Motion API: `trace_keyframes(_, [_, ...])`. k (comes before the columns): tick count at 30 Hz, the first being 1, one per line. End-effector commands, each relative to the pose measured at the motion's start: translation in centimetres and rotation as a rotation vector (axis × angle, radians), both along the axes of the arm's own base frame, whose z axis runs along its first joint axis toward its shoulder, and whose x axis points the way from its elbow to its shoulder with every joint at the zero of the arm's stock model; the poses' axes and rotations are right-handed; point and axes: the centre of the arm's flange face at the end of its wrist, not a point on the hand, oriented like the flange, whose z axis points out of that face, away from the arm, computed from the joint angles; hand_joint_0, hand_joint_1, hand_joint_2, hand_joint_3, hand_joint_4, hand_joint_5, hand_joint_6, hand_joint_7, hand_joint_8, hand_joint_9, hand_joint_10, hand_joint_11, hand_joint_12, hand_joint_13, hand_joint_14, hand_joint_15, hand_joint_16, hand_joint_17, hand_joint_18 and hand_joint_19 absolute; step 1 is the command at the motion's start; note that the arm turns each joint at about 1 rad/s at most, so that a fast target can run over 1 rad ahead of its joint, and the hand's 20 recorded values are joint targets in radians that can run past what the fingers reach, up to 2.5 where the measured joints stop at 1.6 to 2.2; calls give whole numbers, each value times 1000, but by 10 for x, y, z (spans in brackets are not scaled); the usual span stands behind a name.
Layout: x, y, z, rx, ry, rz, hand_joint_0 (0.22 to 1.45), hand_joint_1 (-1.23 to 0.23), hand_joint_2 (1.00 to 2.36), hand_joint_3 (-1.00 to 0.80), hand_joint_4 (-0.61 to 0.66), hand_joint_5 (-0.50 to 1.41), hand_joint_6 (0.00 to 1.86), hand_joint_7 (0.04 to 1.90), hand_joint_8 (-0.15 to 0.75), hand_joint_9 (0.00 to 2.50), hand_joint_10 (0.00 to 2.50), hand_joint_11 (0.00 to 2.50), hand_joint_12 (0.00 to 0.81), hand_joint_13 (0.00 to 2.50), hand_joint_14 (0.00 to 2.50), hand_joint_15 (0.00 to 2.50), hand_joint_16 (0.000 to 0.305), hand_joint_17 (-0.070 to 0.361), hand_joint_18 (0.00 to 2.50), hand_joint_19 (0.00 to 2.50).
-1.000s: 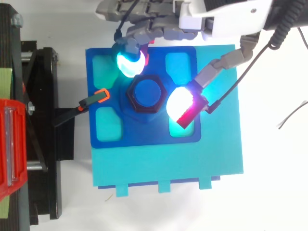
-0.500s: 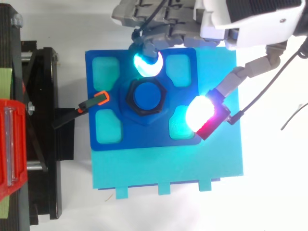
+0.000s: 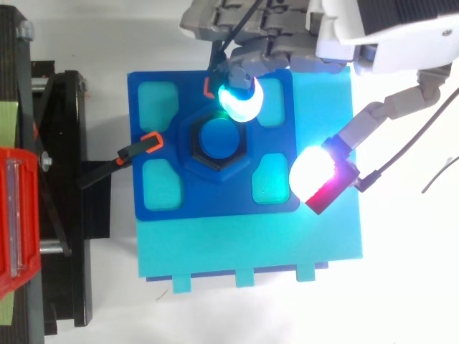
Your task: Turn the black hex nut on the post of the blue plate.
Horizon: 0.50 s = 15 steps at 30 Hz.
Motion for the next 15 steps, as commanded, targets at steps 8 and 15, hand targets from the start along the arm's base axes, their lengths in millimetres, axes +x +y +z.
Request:
trace_keyframes(8, [-9,2,21,-2,-2,-10,385,-485,1000,-500,334,-187,503,1058,208,0,0,0,330,0,0,0,50,112,0,0])
trace_keyframes(15, [-5,0,33,31,-25,-29,385,-483,1000,-500,306,-204,503,958,208,0,0,0,330,0,0,0,50,112,0,0])
